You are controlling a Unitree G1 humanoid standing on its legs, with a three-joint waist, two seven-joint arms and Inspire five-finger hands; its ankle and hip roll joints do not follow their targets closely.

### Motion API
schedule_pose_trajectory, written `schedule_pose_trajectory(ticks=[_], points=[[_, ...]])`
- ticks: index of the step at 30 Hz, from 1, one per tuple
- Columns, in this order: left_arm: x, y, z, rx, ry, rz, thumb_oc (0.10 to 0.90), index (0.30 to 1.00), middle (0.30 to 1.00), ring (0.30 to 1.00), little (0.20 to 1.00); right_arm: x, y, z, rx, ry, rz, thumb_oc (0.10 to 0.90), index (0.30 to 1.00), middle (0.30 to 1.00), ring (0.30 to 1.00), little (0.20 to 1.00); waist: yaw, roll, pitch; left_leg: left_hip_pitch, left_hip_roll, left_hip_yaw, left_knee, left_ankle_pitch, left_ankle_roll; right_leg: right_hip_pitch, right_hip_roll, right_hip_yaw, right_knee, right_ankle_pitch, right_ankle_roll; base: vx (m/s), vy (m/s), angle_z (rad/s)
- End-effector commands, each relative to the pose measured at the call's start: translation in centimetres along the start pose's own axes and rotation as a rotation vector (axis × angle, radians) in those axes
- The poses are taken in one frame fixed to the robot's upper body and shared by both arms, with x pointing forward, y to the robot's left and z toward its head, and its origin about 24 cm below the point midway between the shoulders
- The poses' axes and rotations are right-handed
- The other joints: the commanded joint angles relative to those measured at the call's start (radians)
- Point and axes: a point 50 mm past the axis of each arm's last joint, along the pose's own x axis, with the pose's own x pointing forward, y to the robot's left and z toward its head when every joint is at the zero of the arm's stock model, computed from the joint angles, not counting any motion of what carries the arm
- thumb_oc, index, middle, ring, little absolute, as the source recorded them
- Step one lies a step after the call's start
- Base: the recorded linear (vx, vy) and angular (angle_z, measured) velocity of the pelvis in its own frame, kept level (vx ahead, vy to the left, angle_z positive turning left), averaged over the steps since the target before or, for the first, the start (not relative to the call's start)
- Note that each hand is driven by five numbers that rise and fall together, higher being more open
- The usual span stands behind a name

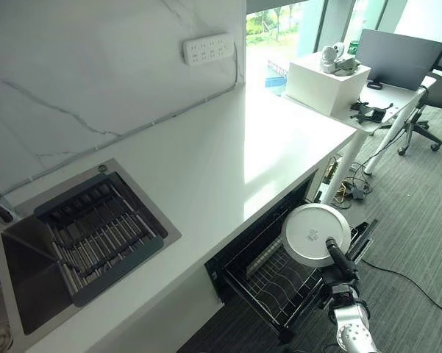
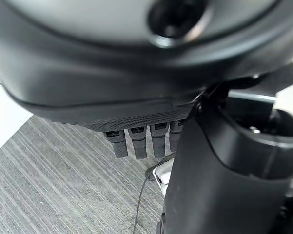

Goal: Place the dishes in the dishwasher.

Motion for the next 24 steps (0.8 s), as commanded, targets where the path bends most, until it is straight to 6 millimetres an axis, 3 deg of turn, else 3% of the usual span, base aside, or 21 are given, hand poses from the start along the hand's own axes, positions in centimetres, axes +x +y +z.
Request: schedule_pose_trajectory(ticks=[1,4,10,14,24], points=[[0.0,-0.3,2.6,-0.037,-0.077,-0.017,0.8,0.9,0.9,0.9,0.9,1.0,6.1,2.9,0.019,-0.151,0.253,0.4,0.3,0.3,0.3,0.3,-0.007,-0.021,-0.013,-0.014,0.025,-0.041,0.042,-0.092,-0.009,0.044,-0.079,-0.026,0.031,-0.082,0.061,0.01,0.013,0.04],[-0.1,-0.2,2.5,-0.042,-0.078,-0.015,0.8,0.9,0.9,0.9,0.9,1.0,6.0,2.7,-0.02,-0.159,0.249,0.4,0.3,0.3,0.3,0.3,-0.003,-0.021,-0.011,-0.017,0.023,-0.043,0.042,-0.093,-0.008,0.044,-0.081,-0.027,0.031,-0.081,0.062,0.0,0.0,0.0],[-0.1,-0.1,2.5,-0.036,-0.085,-0.015,0.8,0.9,0.9,0.9,0.9,0.7,7.4,4.1,-0.448,-0.322,0.268,0.4,0.3,0.3,0.3,0.3,0.002,-0.02,-0.002,-0.021,0.017,-0.049,0.042,-0.095,-0.006,0.042,-0.085,-0.028,0.031,-0.08,0.064,0.0,0.001,0.01],[-0.2,0.0,2.7,-0.039,-0.094,-0.014,0.8,0.9,0.9,0.9,0.9,0.6,8.7,6.2,-0.752,-0.48,0.265,0.4,0.3,0.3,0.3,0.3,0.008,-0.021,0.006,-0.024,0.012,-0.053,0.042,-0.1,-0.004,0.04,-0.086,-0.027,0.031,-0.08,0.066,0.0,0.002,0.01],[-0.3,0.4,2.9,-0.033,-0.109,-0.01,0.8,0.9,0.9,0.9,0.9,0.4,10.5,7.9,-1.047,-0.659,0.256,0.4,0.3,0.3,0.3,0.3,0.025,-0.023,0.018,-0.031,0.006,-0.062,0.042,-0.105,-0.002,0.039,-0.089,-0.03,0.031,-0.079,0.07,0.0,0.001,0.01]])
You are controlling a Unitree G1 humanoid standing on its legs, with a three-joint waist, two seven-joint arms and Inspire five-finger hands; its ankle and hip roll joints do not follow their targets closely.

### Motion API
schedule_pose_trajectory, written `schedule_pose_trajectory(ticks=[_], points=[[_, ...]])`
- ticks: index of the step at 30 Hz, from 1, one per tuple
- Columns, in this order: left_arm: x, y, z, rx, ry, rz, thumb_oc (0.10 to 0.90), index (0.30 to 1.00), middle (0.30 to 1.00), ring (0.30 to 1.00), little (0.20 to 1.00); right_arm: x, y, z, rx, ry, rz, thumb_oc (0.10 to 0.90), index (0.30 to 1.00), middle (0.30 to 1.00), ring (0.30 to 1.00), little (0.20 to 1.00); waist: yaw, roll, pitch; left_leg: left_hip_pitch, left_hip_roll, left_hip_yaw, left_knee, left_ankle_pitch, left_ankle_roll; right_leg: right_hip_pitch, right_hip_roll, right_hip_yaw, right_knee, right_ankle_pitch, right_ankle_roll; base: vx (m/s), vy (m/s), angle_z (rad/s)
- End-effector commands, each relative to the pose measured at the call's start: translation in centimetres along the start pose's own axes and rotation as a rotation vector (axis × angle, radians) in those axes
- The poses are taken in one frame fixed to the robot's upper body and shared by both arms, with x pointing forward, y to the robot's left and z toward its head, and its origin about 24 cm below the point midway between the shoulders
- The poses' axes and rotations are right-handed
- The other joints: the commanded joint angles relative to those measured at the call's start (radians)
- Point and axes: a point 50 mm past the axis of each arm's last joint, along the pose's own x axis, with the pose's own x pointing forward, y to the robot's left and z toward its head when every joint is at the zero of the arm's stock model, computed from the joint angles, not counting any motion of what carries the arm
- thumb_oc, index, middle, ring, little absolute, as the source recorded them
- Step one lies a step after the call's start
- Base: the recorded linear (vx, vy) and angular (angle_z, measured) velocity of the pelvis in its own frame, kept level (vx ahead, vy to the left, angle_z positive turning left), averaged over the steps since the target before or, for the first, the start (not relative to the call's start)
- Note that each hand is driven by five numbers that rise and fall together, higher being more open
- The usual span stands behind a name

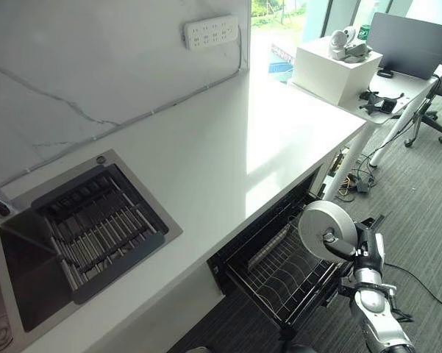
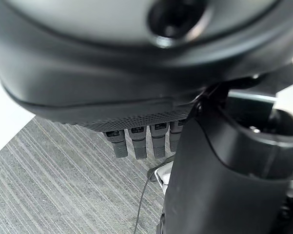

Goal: Place the dishes in the dishwasher.

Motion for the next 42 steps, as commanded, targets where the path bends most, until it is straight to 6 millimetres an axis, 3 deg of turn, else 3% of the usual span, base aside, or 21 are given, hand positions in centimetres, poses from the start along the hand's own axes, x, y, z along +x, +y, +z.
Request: schedule_pose_trajectory(ticks=[1,13,17,24,28,30,33,36,42], points=[[-0.2,0.5,2.6,-0.014,-0.087,-0.014,0.8,0.9,0.9,0.9,0.9,1.9,1.1,7.4,0.022,-0.35,0.021,0.4,0.3,0.3,0.3,0.3,0.025,-0.021,-0.025,-0.03,0.018,-0.055,0.044,-0.104,-0.009,0.037,-0.075,-0.023,0.027,-0.075,0.064,0.0,0.0,0.0],[-0.3,1.2,2.5,0.005,-0.081,-0.001,0.8,0.9,0.9,0.9,0.9,1.7,3.6,8.3,-0.164,-0.439,0.186,0.4,0.3,0.3,0.3,0.3,0.067,-0.02,-0.014,-0.039,-0.001,-0.086,0.044,-0.103,-0.004,0.055,-0.082,-0.048,0.027,-0.077,0.061,0.02,0.007,0.1],[-0.4,1.4,2.5,0.016,-0.08,0.001,0.8,0.9,0.9,0.9,0.9,1.5,4.5,7.9,-0.221,-0.434,0.222,0.4,0.3,0.3,0.3,0.3,0.079,-0.018,-0.01,-0.04,-0.006,-0.095,0.044,-0.101,-0.002,0.065,-0.083,-0.059,0.027,-0.08,0.058,0.04,0.016,0.08],[-0.4,1.8,2.5,0.055,-0.061,0.011,0.8,0.9,0.9,0.9,0.9,1.4,6.2,6.1,-0.488,-0.444,0.257,0.4,0.3,0.3,0.3,0.3,0.115,-0.013,0.006,-0.041,-0.023,-0.133,0.044,-0.098,0.008,0.093,-0.071,-0.076,0.027,-0.088,0.043,0.08,0.008,0.13],[-0.6,2.4,2.8,0.077,-0.053,0.027,0.8,0.9,0.9,0.9,0.9,2.8,5.5,5.0,-0.606,-0.42,0.13,0.4,0.3,0.3,0.3,0.3,0.152,-0.004,0.028,-0.069,-0.037,-0.172,0.044,-0.083,0.011,0.097,-0.066,-0.101,0.027,-0.085,0.034,0.07,-0.027,0.27],[-0.7,2.6,4.4,0.076,-0.089,0.03,0.8,0.9,0.9,0.9,0.9,4.5,4.3,6.3,-0.732,-0.495,-0.032,0.4,0.3,0.3,0.3,0.3,0.174,0.013,0.064,-0.118,-0.054,-0.202,0.044,-0.062,0.014,0.06,-0.068,-0.106,0.027,-0.073,0.028,-0.06,-0.023,0.37],[-0.7,2.6,4.4,0.076,-0.089,0.03,0.8,0.9,0.9,0.9,0.9,4.5,4.3,6.3,-0.732,-0.495,-0.032,0.4,0.3,0.3,0.3,0.3,0.174,0.013,0.064,-0.118,-0.054,-0.202,0.044,-0.062,0.014,0.06,-0.068,-0.106,0.027,-0.073,0.028,-0.05,-0.009,0.06],[-1.1,2.7,7.6,0.044,-0.201,0.023,0.8,0.9,0.9,0.9,0.9,7.9,1.6,11.2,-0.848,-0.659,-0.391,0.4,0.3,0.3,0.3,0.3,0.21,0.053,0.163,-0.207,-0.09,-0.264,0.044,-0.018,0.016,-0.011,-0.045,-0.093,0.027,-0.061,0.009,-0.25,-0.017,0.02],[-1.4,2.9,8.7,0.03,-0.253,0.019,0.8,0.9,0.9,0.9,0.9,8.9,-1.0,12.3,-0.945,-0.651,-0.641,0.4,0.3,0.3,0.3,0.3,0.23,0.068,0.213,-0.243,-0.099,-0.273,0.044,-0.005,0.021,-0.042,-0.034,-0.094,0.027,-0.058,0.007,-0.06,-0.006,0.12]])
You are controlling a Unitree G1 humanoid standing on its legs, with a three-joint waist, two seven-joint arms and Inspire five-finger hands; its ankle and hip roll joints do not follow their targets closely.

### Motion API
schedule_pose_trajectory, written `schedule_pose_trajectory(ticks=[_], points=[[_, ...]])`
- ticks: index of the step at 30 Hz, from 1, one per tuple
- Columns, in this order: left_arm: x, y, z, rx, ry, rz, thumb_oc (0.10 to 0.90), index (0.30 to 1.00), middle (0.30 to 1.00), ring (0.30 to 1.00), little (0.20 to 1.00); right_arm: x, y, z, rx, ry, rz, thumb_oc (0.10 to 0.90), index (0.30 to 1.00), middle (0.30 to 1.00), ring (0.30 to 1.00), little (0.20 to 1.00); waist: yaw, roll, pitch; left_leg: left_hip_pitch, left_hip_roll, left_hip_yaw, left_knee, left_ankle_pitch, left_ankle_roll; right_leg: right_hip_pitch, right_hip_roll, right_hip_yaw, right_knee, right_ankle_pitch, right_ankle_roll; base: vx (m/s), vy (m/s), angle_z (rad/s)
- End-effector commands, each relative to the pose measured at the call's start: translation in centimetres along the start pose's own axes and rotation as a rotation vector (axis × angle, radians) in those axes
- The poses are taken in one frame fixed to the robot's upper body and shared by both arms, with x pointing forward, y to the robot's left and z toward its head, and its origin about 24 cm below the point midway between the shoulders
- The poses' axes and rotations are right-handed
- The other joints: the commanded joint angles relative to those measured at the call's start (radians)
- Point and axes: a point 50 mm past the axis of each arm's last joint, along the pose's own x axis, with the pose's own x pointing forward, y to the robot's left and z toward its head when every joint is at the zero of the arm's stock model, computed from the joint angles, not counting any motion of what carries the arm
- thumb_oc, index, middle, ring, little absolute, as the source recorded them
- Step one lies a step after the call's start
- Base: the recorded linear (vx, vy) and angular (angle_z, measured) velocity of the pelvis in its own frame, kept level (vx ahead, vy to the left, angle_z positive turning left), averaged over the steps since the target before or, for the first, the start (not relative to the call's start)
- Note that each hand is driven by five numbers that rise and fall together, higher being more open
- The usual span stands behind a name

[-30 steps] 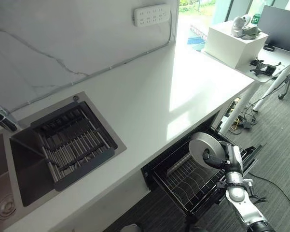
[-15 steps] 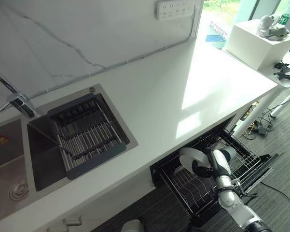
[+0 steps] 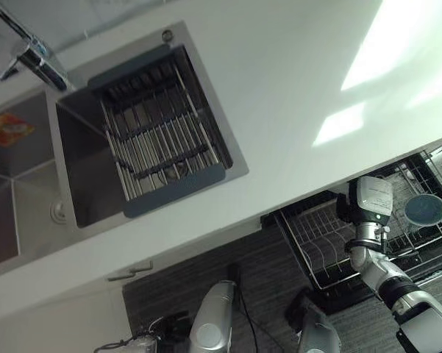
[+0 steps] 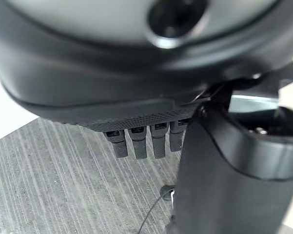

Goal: Place the dishes in the dishwasher.

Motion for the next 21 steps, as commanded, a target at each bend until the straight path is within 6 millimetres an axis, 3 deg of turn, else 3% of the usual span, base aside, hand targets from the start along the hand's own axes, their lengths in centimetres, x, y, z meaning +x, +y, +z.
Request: schedule_pose_trajectory(ticks=[1,6,21], points=[[-1.0,2.7,-3.1,-0.021,0.08,0.062,0.8,0.9,0.9,0.9,0.9,4.4,-4.9,1.2,-0.041,0.03,-0.422,0.4,0.3,0.3,0.3,0.3,0.024,-0.027,-0.066,0.043,-0.029,-0.067,-0.051,-0.079,-0.033,0.075,0.019,0.058,0.003,-0.11,0.025,0.0,0.0,0.0],[-0.5,1.7,-1.5,-0.038,0.028,0.045,0.8,0.9,0.9,0.9,0.9,4.7,-5.3,1.9,-0.147,0.03,-0.526,0.4,0.3,0.3,0.3,0.3,0.026,-0.016,-0.037,-0.003,-0.027,-0.06,-0.051,-0.069,-0.029,0.03,0.024,0.057,0.003,-0.104,0.028,-0.08,0.015,0.0],[0.0,0.4,2.9,-0.046,-0.122,0.013,0.8,0.9,0.9,0.9,0.9,5.4,-4.4,4.9,-0.199,0.024,-0.527,0.4,0.3,0.3,0.3,0.3,0.046,0.017,0.049,-0.129,-0.045,-0.052,-0.051,-0.035,-0.01,-0.11,0.016,0.049,0.052,-0.09,0.038,-0.08,-0.007,0.01]])
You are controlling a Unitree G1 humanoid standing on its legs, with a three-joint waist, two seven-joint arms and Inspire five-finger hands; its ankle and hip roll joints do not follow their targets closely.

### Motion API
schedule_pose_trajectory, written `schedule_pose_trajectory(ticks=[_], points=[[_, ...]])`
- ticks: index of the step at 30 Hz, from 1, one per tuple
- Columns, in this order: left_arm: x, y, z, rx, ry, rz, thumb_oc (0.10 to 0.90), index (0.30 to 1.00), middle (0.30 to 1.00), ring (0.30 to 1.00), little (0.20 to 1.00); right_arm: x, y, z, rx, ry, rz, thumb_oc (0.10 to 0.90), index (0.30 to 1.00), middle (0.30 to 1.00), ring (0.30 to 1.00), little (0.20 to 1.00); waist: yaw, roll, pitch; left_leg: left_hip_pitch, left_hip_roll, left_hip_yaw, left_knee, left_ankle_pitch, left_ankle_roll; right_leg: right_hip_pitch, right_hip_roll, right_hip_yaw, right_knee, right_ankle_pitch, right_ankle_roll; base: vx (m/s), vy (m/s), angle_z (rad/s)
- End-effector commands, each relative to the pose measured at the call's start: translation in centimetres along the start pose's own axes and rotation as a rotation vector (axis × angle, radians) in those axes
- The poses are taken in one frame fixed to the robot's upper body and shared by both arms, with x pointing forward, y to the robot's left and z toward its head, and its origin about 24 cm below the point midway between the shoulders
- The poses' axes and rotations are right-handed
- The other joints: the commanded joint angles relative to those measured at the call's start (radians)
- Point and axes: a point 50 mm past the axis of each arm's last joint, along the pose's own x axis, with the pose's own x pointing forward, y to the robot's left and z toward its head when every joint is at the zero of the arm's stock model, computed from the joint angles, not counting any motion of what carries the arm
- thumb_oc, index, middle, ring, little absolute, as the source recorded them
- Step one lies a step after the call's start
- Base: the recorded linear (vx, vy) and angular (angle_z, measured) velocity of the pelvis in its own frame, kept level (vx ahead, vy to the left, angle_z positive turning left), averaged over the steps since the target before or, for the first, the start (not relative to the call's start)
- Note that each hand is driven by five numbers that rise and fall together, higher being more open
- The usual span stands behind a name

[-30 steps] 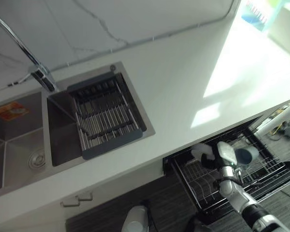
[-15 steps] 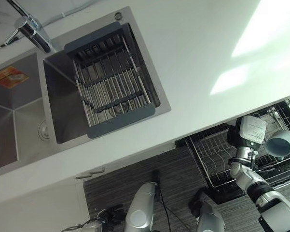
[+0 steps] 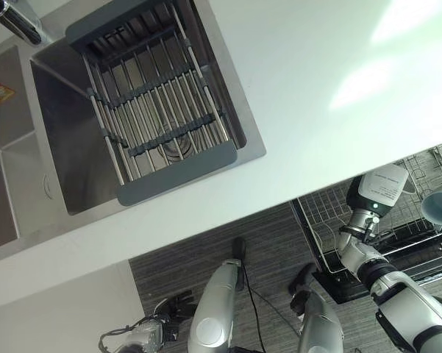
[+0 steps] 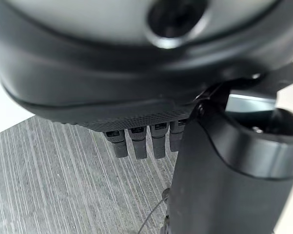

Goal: Place the dishes in the dishwasher.

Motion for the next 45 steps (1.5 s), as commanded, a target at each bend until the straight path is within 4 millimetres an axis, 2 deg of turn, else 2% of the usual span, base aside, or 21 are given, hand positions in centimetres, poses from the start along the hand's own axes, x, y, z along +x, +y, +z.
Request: schedule_pose_trajectory(ticks=[1,7,9,10,11,12,15,17,22,24,25,28,32,35,38,40,45], points=[[-0.5,1.4,-1.1,-0.003,0.023,0.032,0.8,0.9,0.9,0.9,0.9,3.4,-2.6,1.3,-0.005,-0.058,-0.265,0.4,0.3,0.3,0.3,0.3,0.033,0.019,-0.015,0.016,-0.038,-0.047,-0.046,-0.07,-0.026,0.019,0.006,0.038,0.086,-0.147,0.035,-0.07,0.013,0.02],[-0.1,0.1,0.2,-0.008,-0.03,-0.011,0.8,0.9,0.9,0.9,0.9,4.1,-3.1,2.2,0.002,-0.035,-0.299,0.4,0.3,0.3,0.3,0.3,0.032,0.041,0.009,-0.03,-0.044,-0.039,-0.046,-0.055,-0.024,-0.042,-0.009,0.04,0.13,-0.153,0.037,-0.07,0.02,0.01],[0.0,-0.2,0.5,-0.006,-0.041,-0.026,0.8,0.9,0.9,0.9,0.9,4.4,-2.9,2.4,0.019,-0.015,-0.246,0.4,0.3,0.3,0.3,0.3,0.032,0.049,0.01,-0.049,-0.049,-0.038,-0.046,-0.05,-0.024,-0.067,-0.014,0.043,0.145,-0.156,0.036,-0.06,0.039,0.0],[0.0,-0.5,0.7,-0.004,-0.047,-0.039,0.8,0.9,0.9,0.9,0.9,4.3,-2.2,2.3,0.126,0.041,-0.129,0.8,0.9,0.9,0.9,0.9,0.032,0.055,0.01,-0.062,-0.051,-0.036,-0.046,-0.047,-0.025,-0.083,-0.017,0.046,0.154,-0.159,0.035,-0.05,0.046,-0.01],[0.1,-0.9,0.7,-0.002,-0.047,-0.046,0.8,0.9,0.9,0.9,0.9,3.5,-0.8,2.5,0.209,0.134,0.063,0.8,0.9,0.9,0.9,0.9,0.031,0.059,0.01,-0.071,-0.052,-0.033,-0.046,-0.046,-0.026,-0.097,-0.023,0.047,0.164,-0.162,0.034,-0.05,0.043,-0.02],[0.1,-1.1,0.6,0.0,-0.049,-0.051,0.8,0.9,0.9,0.9,0.9,1.7,1.1,3.1,0.255,0.106,0.31,0.8,0.9,0.9,0.9,0.9,0.031,0.062,0.01,-0.08,-0.053,-0.031,-0.046,-0.045,-0.028,-0.11,-0.024,0.05,0.168,-0.163,0.032,-0.03,0.014,-0.04],[0.1,-1.0,0.7,0.006,-0.047,-0.046,0.8,0.9,0.9,0.9,0.9,0.2,2.4,4.2,0.387,0.114,0.511,0.8,0.9,0.9,0.9,0.9,0.032,0.06,0.01,-0.084,-0.052,-0.03,-0.046,-0.041,-0.027,-0.119,-0.026,0.049,0.177,-0.164,0.03,0.0,-0.005,-0.01],[0.1,-0.8,1.0,0.007,-0.052,-0.045,0.8,0.9,0.9,0.9,0.9,-0.3,2.9,4.3,0.453,0.12,0.612,0.8,0.9,0.9,0.9,0.9,0.03,0.058,0.01,-0.087,-0.045,-0.024,-0.046,-0.039,-0.029,-0.123,-0.027,0.048,0.178,-0.163,0.029,-0.01,-0.028,0.04],[0.1,-0.7,1.5,0.003,-0.061,-0.043,0.8,0.9,0.9,0.9,0.9,-1.2,3.4,4.7,0.632,0.168,0.727,0.8,0.9,0.9,0.9,0.9,0.022,0.052,0.01,-0.088,-0.034,-0.011,-0.046,-0.034,-0.031,-0.132,-0.029,0.045,0.191,-0.164,0.025,0.0,0.0,0.0],[0.1,-0.7,1.3,-0.014,-0.045,-0.042,0.8,0.9,0.9,0.9,0.9,-1.2,3.5,4.8,0.716,0.228,0.78,0.8,0.9,0.9,0.9,0.9,0.019,0.053,0.01,-0.085,-0.032,-0.008,-0.046,-0.032,-0.034,-0.132,-0.031,0.046,0.196,-0.167,0.023,0.0,0.0,0.0],[0.1,-0.7,1.2,-0.024,-0.033,-0.045,0.8,0.9,0.9,0.9,0.9,-1.7,3.9,4.8,0.785,0.296,0.865,0.8,0.9,0.9,0.9,0.9,0.017,0.054,0.01,-0.081,-0.029,-0.001,-0.046,-0.03,-0.037,-0.131,-0.032,0.049,0.202,-0.17,0.019,0.0,0.015,-0.07],[0.1,-0.5,0.9,-0.034,-0.025,-0.044,0.8,0.9,0.9,0.9,0.9,-2.2,4.3,5.2,0.782,0.242,0.991,0.8,0.9,0.9,0.9,0.9,0.015,0.054,0.01,-0.071,-0.023,0.009,-0.046,-0.03,-0.041,-0.125,-0.036,0.048,0.211,-0.177,0.016,0.0,0.017,-0.05],[-0.1,0.6,0.8,-0.035,-0.017,-0.028,0.8,0.9,0.9,0.9,0.9,-3.7,4.9,4.7,0.664,0.16,1.205,0.8,0.9,0.9,0.9,0.9,0.01,0.04,0.01,-0.053,-0.008,0.024,-0.046,-0.028,-0.045,-0.11,-0.035,0.045,0.214,-0.179,0.017,0.0,-0.004,-0.02],[-0.4,1.8,1.1,-0.037,-0.018,-0.003,0.8,0.9,0.9,0.9,0.9,-4.8,5.2,3.7,0.574,0.135,1.246,0.8,0.9,0.9,0.9,0.9,0.004,0.019,0.01,-0.035,0.008,0.035,-0.046,-0.03,-0.045,-0.091,-0.028,0.04,0.208,-0.175,0.022,0.02,-0.074,0.01],[-0.7,2.8,0.9,-0.05,-0.019,0.039,0.8,0.9,0.9,0.9,0.9,-2.9,4.3,4.3,0.625,0.115,1.12,0.8,0.9,0.9,0.9,0.9,-0.003,-0.01,0.01,-0.013,0.035,0.052,-0.046,-0.037,-0.05,-0.051,-0.008,0.032,0.18,-0.168,0.025,0.01,-0.109,0.04],[-0.8,3.2,0.7,-0.062,-0.02,0.057,0.8,0.9,0.9,0.9,0.9,-1.7,3.5,4.5,0.506,0.033,1.019,0.8,0.9,0.9,0.9,0.9,-0.012,-0.025,0.01,-0.003,0.046,0.059,-0.046,-0.042,-0.053,-0.038,0.005,0.036,0.165,-0.165,0.027,0.01,-0.079,0.0],[-1.1,3.8,0.5,-0.088,-0.025,0.093,0.8,0.9,0.9,0.9,0.9,-0.7,1.3,6.1,0.57,-0.11,0.884,0.8,0.9,0.9,0.9,0.9,-0.038,-0.06,0.01,0.014,0.062,0.074,-0.046,-0.047,-0.051,-0.021,0.023,0.047,0.145,-0.155,0.03,0.02,-0.052,-0.05]])
